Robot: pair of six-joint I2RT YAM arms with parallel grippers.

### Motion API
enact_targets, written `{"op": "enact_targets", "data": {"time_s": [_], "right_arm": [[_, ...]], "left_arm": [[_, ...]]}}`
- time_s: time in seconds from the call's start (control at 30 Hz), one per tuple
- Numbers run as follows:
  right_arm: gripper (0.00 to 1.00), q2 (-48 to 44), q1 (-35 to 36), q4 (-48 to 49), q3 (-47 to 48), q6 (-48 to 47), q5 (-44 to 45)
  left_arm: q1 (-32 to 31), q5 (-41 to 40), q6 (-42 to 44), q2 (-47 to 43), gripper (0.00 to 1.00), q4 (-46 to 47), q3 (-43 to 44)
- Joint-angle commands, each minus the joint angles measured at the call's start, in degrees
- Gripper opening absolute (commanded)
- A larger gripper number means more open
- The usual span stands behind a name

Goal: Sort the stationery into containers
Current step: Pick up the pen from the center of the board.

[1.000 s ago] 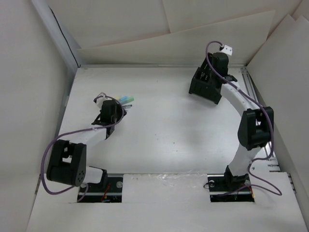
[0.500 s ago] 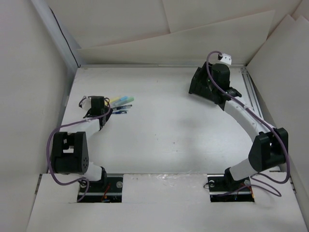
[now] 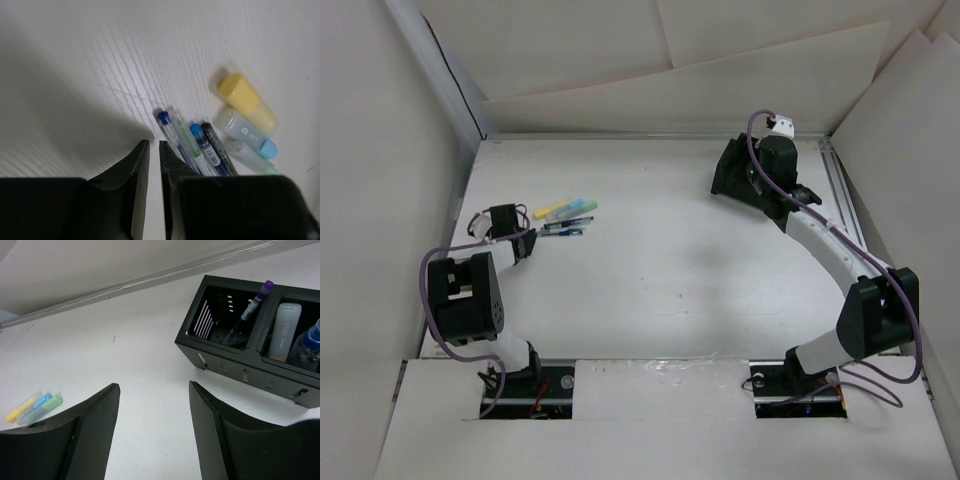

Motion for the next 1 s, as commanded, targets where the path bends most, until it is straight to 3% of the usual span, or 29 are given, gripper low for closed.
{"op": "enact_targets", "data": {"time_s": [0.0,0.47,0.6,0.73,0.97], "right_arm": [[0.63,-2.0,-0.5,3.1,-0.2,-0.3,-2.2],[0.63,-0.4,0.6,3.6,0.3,-0.3,-4.7],[0.63,-0.4,0.6,3.6,0.3,-0.3,-5.9],[0.63,-1.2,0.6,3.6,0.3,-0.3,-6.5],[0.63,-4.6,0.6,4.9,-0.9,0.2,-8.6]], "left_arm": [[2.9,3.3,-0.6,0.3,0.11,2.0,0.0],[2.9,2.1,-1.5,1.7,0.24,1.4,2.1],[2.9,2.1,-1.5,2.4,0.24,-0.8,3.3],[2.2,-0.8,-1.5,5.8,0.18,-6.0,7.0],[1.0,-4.1,-2.1,10.1,0.18,-14.9,14.2]]}}
